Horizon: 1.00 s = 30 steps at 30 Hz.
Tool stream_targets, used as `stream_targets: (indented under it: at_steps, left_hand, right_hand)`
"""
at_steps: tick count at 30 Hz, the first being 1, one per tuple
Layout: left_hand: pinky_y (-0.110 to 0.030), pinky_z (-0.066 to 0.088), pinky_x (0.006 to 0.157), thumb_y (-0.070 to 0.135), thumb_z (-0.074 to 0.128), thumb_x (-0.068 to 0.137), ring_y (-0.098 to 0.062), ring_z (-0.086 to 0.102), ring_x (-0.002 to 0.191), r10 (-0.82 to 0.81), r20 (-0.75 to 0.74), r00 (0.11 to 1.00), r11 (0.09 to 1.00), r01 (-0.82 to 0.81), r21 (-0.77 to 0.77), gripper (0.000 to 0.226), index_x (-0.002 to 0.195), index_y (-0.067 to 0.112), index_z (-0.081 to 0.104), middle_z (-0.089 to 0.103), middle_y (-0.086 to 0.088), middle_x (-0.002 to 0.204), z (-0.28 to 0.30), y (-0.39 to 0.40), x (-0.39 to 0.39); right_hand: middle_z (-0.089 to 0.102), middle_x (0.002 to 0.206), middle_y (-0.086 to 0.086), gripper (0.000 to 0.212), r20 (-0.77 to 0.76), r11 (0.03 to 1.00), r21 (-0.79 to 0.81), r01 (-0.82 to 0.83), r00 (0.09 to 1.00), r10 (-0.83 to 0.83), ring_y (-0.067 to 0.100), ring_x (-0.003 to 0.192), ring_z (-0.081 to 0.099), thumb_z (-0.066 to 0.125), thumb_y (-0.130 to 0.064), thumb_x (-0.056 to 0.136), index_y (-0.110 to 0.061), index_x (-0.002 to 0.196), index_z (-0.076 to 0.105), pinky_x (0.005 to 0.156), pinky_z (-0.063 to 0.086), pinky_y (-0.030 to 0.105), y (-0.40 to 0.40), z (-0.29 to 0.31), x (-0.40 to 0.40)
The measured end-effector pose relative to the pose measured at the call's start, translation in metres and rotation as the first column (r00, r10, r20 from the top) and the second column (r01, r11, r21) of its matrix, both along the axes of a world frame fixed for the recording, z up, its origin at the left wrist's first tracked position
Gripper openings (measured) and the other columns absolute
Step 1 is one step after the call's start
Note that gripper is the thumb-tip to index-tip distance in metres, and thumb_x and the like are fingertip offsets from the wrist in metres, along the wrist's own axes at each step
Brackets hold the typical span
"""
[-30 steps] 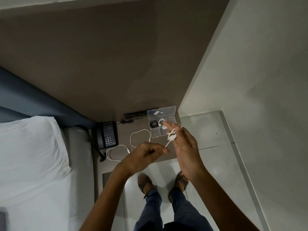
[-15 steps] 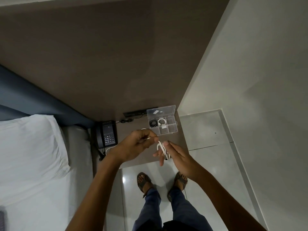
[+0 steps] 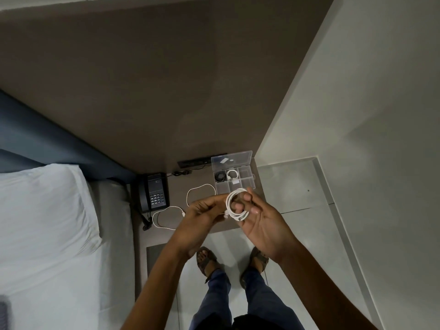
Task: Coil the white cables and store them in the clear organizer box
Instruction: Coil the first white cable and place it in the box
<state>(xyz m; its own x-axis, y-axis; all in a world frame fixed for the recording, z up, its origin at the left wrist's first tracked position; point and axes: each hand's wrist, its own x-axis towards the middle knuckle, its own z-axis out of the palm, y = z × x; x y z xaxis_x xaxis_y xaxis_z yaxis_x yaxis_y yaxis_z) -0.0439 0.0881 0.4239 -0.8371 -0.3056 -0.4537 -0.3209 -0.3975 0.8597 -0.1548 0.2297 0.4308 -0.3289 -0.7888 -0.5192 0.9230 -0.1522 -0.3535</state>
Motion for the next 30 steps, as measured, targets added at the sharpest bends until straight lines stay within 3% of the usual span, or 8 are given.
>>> stream_targets:
  at_steps: [8,13,15,19,24,27,29,30]
  left_hand:
    - [-0.023,0.059,0.091,0.040,0.053,0.107,-0.016,0.073,0.115,-0.027,0.075,0.997,0.992,0.018,0.127,0.038,0.119,0.016,0.079,0.079,-0.007,0.123,0.005,-0.013,0.000]
    - [-0.039,0.056,0.101,0.032,0.064,0.100,-0.029,0.071,0.116,0.026,0.072,0.997,0.999,-0.028,0.034,0.030,0.121,0.015,0.079,0.080,-0.008,0.120,-0.008,-0.021,0.007]
    - [-0.034,0.058,0.095,0.030,0.067,0.098,-0.019,0.073,0.106,0.032,0.098,0.995,0.999,-0.029,-0.028,0.027,0.118,0.018,0.080,0.082,-0.003,0.115,-0.013,-0.023,0.008]
    - [-0.015,0.058,0.073,0.013,0.068,0.099,0.001,0.070,0.079,0.029,0.121,0.992,0.979,-0.003,-0.204,0.018,0.108,0.016,0.083,0.083,0.008,0.097,-0.028,-0.019,0.004]
    - [-0.011,0.055,0.069,0.011,0.064,0.101,0.002,0.065,0.072,0.045,0.222,0.974,0.962,0.017,-0.272,0.019,0.102,0.021,0.080,0.080,-0.002,0.093,-0.057,-0.006,-0.020]
    - [-0.009,0.054,0.068,0.017,0.064,0.102,0.009,0.064,0.069,0.091,0.280,0.956,0.947,0.004,-0.321,0.014,0.103,0.022,0.077,0.075,0.002,0.092,-0.078,-0.005,-0.041]
    - [-0.009,0.053,0.067,0.017,0.065,0.102,0.010,0.064,0.067,0.097,0.301,0.949,0.940,0.012,-0.341,0.014,0.106,0.016,0.077,0.073,0.003,0.090,-0.095,-0.004,-0.059]
    - [-0.008,0.052,0.067,0.017,0.065,0.102,0.010,0.064,0.067,0.095,0.309,0.946,0.936,0.021,-0.352,0.015,0.108,0.013,0.077,0.073,0.004,0.088,-0.105,-0.003,-0.070]
  right_hand:
    - [0.048,0.052,-0.005,0.036,-0.191,0.978,0.208,0.018,0.981,0.022,0.015,0.073,0.063,0.044,-0.031,0.110,-0.013,0.084,0.060,0.097,0.053,0.041,-0.017,-0.008,0.000]
    - [0.053,0.055,-0.003,0.034,-0.319,0.957,0.287,0.027,0.945,0.069,0.014,0.070,0.063,0.051,-0.032,0.106,-0.012,0.083,0.064,0.093,0.055,0.037,-0.028,-0.019,0.008]
    - [0.060,0.064,0.000,0.036,-0.406,0.923,0.383,0.039,0.905,0.130,0.012,0.072,0.066,0.048,-0.032,0.110,-0.016,0.085,0.067,0.089,0.058,0.029,-0.030,-0.026,0.012]
    - [0.074,0.072,-0.017,0.029,-0.548,0.798,0.589,0.129,0.789,0.277,-0.010,0.071,0.072,0.048,-0.040,0.110,-0.030,0.089,0.066,0.064,0.055,0.005,-0.027,-0.047,0.017]
    - [0.066,0.095,-0.016,0.022,-0.614,0.756,0.634,0.163,0.701,0.364,-0.011,0.088,0.071,0.042,-0.032,0.113,-0.035,0.099,0.058,0.070,0.052,0.002,-0.021,-0.077,0.010]
    - [0.071,0.087,-0.025,0.022,-0.624,0.738,0.659,0.148,0.656,0.425,-0.018,0.090,0.067,0.048,-0.029,0.112,-0.041,0.097,0.059,0.073,0.052,0.004,-0.018,-0.094,-0.008]
    - [0.071,0.076,-0.034,0.018,-0.641,0.737,0.652,0.176,0.647,0.413,-0.022,0.080,0.065,0.056,-0.051,0.104,-0.041,0.089,0.058,0.069,0.050,0.006,-0.015,-0.106,-0.025]
    - [0.069,0.069,-0.029,0.031,-0.655,0.730,0.653,0.204,0.636,0.408,-0.022,0.076,0.065,0.056,-0.072,0.093,-0.041,0.086,0.057,0.067,0.050,0.005,-0.012,-0.113,-0.037]
